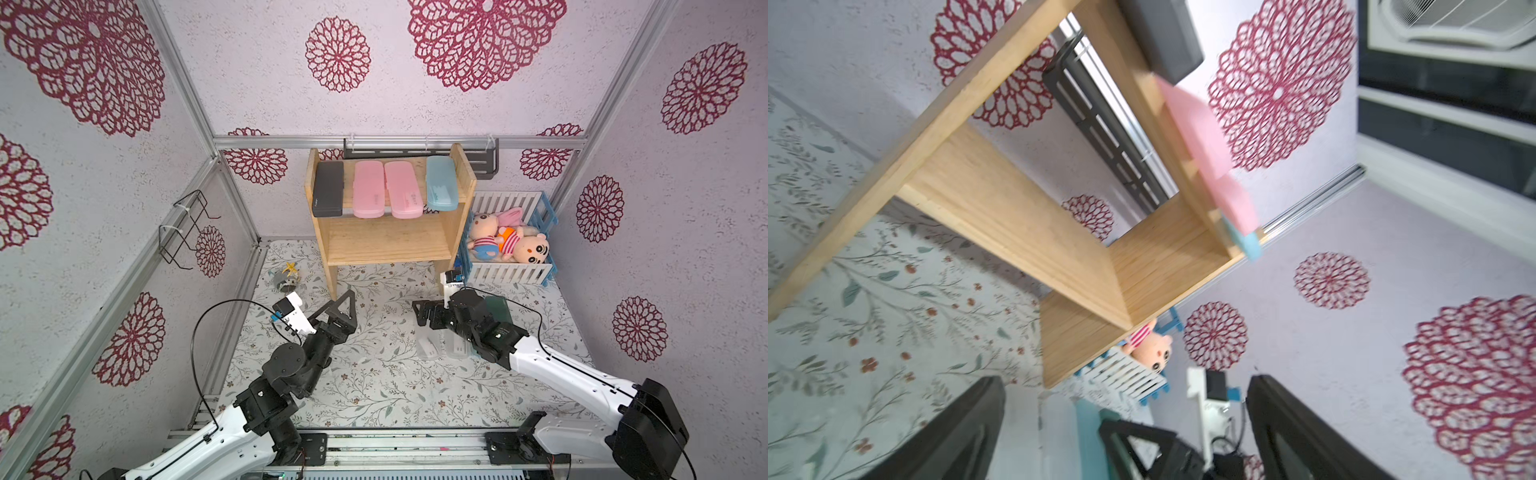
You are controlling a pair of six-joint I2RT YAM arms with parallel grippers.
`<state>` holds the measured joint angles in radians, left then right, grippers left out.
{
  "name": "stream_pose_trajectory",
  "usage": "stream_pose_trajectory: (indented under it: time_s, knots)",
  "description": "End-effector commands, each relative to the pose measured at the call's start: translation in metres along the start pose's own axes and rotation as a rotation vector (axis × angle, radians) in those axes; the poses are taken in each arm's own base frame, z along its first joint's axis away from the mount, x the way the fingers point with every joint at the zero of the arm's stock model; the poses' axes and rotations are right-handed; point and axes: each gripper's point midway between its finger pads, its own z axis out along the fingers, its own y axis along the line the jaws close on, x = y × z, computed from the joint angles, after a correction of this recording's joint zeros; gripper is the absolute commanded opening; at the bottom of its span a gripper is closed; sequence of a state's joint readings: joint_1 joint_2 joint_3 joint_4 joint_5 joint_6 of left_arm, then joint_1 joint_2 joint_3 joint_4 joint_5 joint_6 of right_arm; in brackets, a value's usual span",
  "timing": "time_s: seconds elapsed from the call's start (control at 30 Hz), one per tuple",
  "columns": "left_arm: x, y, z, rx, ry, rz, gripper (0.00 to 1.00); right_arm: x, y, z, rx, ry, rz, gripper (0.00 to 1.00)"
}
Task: Remove the pencil cases from the shelf
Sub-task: Pick up the pencil case from the shelf.
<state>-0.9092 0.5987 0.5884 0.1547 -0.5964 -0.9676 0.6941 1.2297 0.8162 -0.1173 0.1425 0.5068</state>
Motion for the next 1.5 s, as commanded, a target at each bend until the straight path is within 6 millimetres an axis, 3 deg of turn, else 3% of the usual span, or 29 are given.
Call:
stream_pose_trajectory:
  time_s: [0.0, 0.1, 0.23, 0.63, 1.0, 1.17, 1.47]
  knots:
    - [-0.05, -0.046, -0.008, 0.128, -0.136, -0.117, 0.97, 0.003, -0.007, 0.0, 0.009, -0.023, -0.002, 0.99]
    - [-0.068, -0.055, -0.003, 0.048, -0.157, -0.07, 0.97, 0.001, -0.007, -0.001, 0.01, -0.034, 0.003, 0.99]
    - [-0.084, -0.065, 0.005, 0.079, -0.233, -0.124, 0.97, -0.005, 0.001, -0.006, -0.026, -0.049, 0.01, 0.99]
    - [-0.114, -0.054, 0.054, 0.101, -0.213, -0.221, 0.97, -0.021, -0.001, -0.024, -0.014, -0.107, -0.004, 0.99]
    - [-0.104, -0.069, 0.096, 0.193, -0.069, -0.294, 0.97, -0.024, -0.004, -0.023, -0.018, -0.103, -0.007, 0.99]
    - [-0.109, -0.062, 0.108, 0.193, -0.066, -0.321, 0.97, -0.031, 0.005, -0.027, -0.063, -0.112, 0.005, 0.99]
    - [-0.123, -0.046, 0.123, 0.198, -0.076, -0.365, 0.97, -0.032, -0.001, -0.026, -0.036, -0.109, -0.004, 0.99]
